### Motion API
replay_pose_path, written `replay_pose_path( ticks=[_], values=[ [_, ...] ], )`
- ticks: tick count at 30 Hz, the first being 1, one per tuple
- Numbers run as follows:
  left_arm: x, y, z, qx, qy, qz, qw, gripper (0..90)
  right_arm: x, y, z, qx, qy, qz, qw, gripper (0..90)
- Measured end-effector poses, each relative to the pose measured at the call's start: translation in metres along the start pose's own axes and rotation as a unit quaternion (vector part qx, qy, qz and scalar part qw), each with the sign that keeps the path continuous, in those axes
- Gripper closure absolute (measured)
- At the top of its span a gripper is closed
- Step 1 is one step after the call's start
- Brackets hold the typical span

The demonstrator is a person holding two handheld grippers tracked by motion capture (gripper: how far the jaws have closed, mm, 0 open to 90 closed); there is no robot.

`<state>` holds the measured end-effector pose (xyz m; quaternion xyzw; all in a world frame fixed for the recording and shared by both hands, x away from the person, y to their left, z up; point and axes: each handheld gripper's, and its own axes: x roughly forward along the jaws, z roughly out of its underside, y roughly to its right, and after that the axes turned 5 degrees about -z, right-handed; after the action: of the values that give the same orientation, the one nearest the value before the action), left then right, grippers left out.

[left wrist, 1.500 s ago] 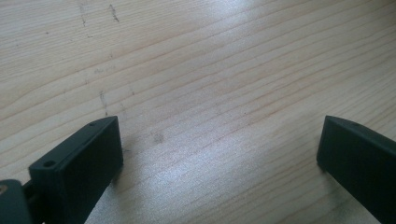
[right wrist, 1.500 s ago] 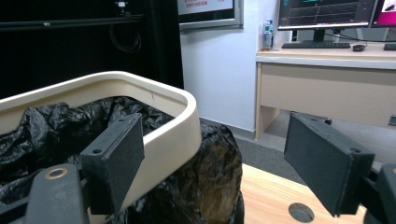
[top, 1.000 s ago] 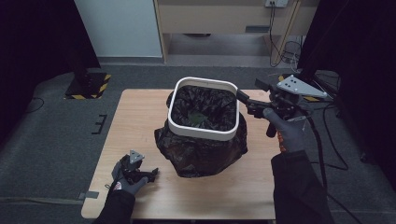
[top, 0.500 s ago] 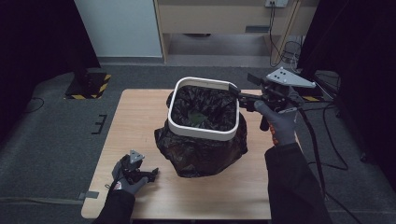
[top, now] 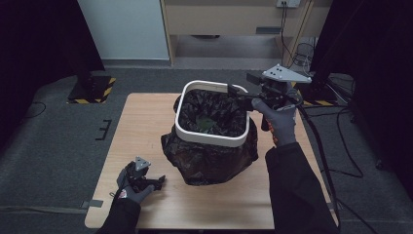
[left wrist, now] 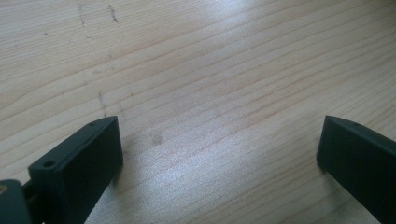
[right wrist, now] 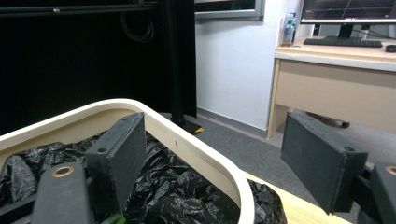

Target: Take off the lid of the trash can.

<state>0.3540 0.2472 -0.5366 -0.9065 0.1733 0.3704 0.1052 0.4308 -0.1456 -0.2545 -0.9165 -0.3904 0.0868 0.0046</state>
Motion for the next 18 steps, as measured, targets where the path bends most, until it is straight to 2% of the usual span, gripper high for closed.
replay_pose_path(
  ticks=[10,14,18],
  values=[
    [0.000,0.000,0.000,0.002,-0.001,0.001,1.0000,0.0,0.014,-0.001,0.002,0.003,-0.015,-0.006,0.9999,23.1],
    [0.000,0.000,0.000,0.001,0.000,0.001,1.0000,0.0,0.021,-0.003,0.005,-0.001,-0.030,-0.009,0.9995,23.9],
    [0.000,0.000,0.000,0.002,0.000,0.001,1.0000,0.0,0.026,-0.001,0.008,-0.007,-0.046,-0.002,0.9989,24.2]
  ],
)
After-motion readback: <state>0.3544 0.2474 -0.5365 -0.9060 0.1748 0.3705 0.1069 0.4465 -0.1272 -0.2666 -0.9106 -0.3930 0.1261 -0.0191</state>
